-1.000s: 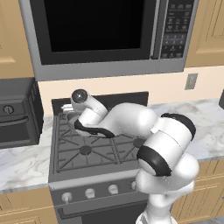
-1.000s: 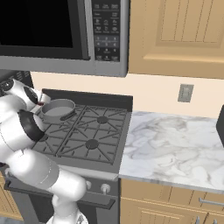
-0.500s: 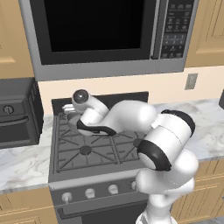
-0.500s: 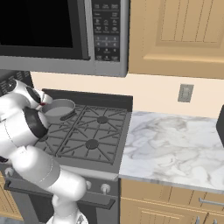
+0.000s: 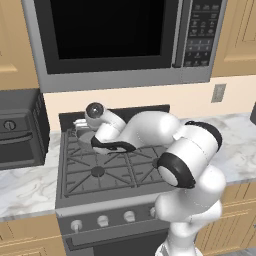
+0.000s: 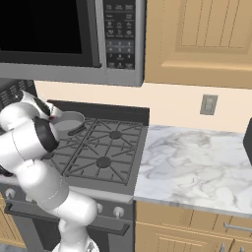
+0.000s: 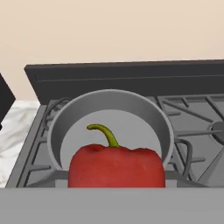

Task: Turn on the burner for the pot on the stove. Wait thirty seconds for the pot to heat up. Then add the bell pepper to the pot.

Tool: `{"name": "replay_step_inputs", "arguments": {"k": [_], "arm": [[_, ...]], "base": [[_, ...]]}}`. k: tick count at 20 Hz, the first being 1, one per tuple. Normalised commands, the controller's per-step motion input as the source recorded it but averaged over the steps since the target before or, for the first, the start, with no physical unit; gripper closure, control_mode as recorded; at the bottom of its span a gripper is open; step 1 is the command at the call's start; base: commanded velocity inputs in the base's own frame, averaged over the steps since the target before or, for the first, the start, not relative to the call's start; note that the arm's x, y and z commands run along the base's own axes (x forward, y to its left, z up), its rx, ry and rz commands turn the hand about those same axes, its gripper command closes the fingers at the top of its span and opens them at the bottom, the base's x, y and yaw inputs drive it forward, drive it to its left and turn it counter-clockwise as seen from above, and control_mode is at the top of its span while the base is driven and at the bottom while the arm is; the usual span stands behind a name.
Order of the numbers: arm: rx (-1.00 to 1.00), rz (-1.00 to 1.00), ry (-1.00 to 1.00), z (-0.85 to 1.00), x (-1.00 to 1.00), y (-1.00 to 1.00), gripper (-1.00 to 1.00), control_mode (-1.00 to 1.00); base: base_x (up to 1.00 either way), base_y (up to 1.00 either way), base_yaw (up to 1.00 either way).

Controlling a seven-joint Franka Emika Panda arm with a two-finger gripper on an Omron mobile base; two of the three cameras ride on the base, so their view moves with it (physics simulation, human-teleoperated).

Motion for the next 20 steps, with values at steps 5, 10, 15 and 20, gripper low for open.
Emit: {"name": "replay_step_inputs", "arguments": {"k": [5,10,15,20], "arm": [[0.00,0.00,0.00,-0.14,0.09,-0.03,1.00,-1.00],[0.00,0.00,0.00,-0.08,0.08,-0.02,1.00,-1.00],[0.00,0.00,0.00,-0.05,0.23,0.00,1.00,-1.00],[0.00,0.00,0.00,-0.09,0.29,0.00,1.00,-1.00]], "base": [[0.00,0.00,0.00],[0.00,0.00,0.00],[0.00,0.00,0.00],[0.00,0.00,0.00]]}}
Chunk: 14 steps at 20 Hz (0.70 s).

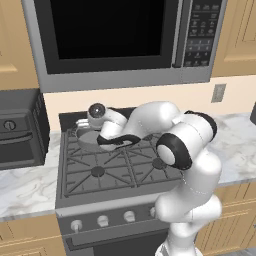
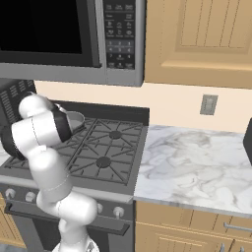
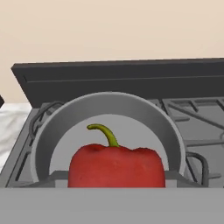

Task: Turn on the burner for the pot on the stove. Wait thirty seconds for the pot to heat up. Then add the bell pepper to the pot.

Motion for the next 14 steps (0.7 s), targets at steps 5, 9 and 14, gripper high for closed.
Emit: {"name": "replay_step_inputs", "arguments": {"k": [5,9,14], "arm": [[0.00,0.00,0.00,-0.34,0.16,0.00,1.00,-1.00],[0.00,0.00,-0.01,-0.34,0.13,0.01,-1.00,-1.00],[0.00,0.00,-0.01,-0.01,0.00,0.00,-1.00,-1.00]], "base": [[0.00,0.00,0.00],[0.00,0.00,0.00],[0.00,0.00,0.00]]}}
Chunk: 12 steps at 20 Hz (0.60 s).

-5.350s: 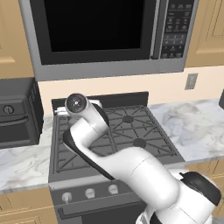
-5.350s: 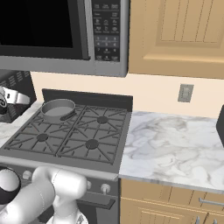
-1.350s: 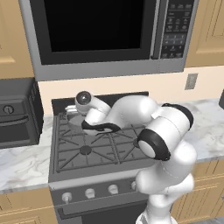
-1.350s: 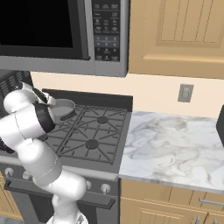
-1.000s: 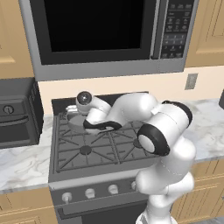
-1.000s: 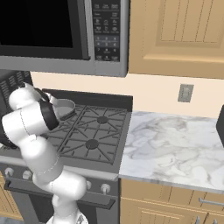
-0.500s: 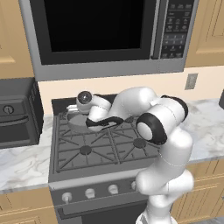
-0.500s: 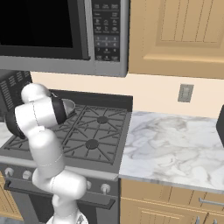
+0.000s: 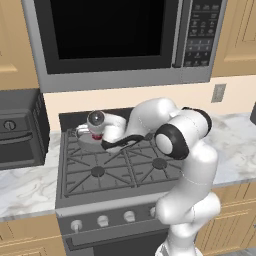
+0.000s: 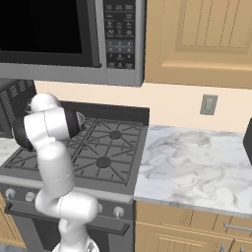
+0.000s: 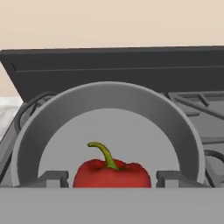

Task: Turn on the burner for the pot on the stove. Wait thirty seconds for the pot to heat up. Then add the bell pepper to the pot.

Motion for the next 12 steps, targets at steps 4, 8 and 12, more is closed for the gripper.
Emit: {"name": "replay_step_inputs", "arguments": {"k": [4,8,12], "arm": [[0.00,0.00,0.00,0.00,0.00,0.00,-1.00,-1.00],[0.00,0.00,-0.08,0.04,0.00,0.00,-1.00,-1.00],[0.00,0.00,-0.21,0.45,-0.26,0.00,-1.00,-1.00]], "base": [[0.00,0.00,0.00],[0.00,0.00,0.00],[0.00,0.00,0.00]]}}
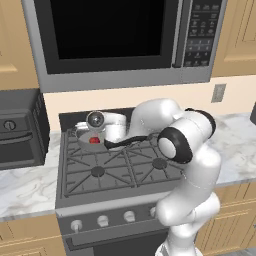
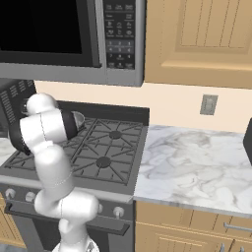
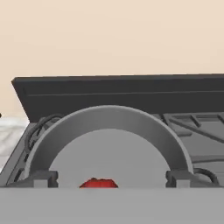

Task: Turn on the burner for the pot on the stove. Wait thirty seconds for the pot to heat up. Then add the bell pepper to the pot.

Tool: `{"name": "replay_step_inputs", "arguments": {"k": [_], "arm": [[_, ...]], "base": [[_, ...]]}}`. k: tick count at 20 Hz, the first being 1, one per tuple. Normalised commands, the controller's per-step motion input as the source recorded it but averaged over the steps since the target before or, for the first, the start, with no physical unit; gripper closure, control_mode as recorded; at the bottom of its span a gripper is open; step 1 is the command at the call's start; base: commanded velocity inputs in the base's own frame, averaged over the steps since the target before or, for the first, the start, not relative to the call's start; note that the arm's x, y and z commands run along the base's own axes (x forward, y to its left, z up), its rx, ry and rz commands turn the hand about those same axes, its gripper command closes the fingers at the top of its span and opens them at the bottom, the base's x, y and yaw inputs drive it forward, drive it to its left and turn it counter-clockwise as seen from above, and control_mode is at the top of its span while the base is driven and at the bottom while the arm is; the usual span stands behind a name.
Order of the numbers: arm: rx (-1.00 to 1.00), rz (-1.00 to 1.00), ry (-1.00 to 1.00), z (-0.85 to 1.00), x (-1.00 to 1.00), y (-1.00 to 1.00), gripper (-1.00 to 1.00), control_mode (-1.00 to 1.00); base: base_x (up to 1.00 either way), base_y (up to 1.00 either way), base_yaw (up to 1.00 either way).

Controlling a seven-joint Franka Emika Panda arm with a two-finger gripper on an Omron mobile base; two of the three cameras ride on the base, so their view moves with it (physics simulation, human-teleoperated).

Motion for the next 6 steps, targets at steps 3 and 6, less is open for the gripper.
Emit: {"name": "replay_step_inputs", "arguments": {"k": [3,6], "arm": [[0.00,0.00,-0.31,0.72,-0.70,0.00,-1.00,-1.00],[0.00,0.00,-0.38,0.62,-0.99,-0.03,-1.00,-1.00]], "base": [[0.00,0.00,0.00],[0.00,0.00,0.00]]}}
